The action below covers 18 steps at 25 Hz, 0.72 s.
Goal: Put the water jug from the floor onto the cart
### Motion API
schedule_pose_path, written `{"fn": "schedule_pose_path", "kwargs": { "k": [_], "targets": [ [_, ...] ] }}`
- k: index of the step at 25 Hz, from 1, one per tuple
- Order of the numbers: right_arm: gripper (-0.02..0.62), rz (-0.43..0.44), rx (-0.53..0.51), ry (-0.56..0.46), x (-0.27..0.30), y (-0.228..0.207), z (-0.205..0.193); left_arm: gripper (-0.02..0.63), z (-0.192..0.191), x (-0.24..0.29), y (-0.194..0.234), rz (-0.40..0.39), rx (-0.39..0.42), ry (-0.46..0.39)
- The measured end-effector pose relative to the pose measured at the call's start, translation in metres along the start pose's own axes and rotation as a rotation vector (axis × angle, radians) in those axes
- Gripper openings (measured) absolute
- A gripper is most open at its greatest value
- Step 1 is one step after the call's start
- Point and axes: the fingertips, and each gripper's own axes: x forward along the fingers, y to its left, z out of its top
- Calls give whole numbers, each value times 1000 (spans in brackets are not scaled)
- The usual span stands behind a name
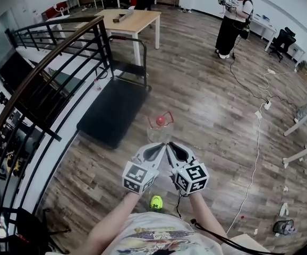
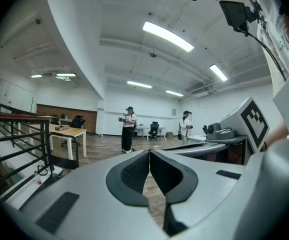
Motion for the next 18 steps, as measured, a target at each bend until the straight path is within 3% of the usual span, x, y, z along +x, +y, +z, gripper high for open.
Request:
{"fn": "schedule_pose_path", "kwargs": {
  "k": [18],
  "targets": [
    [29, -79, -18, 24, 114, -74, 31, 11, 13, 89, 105, -84, -19, -13]
  ]
}}
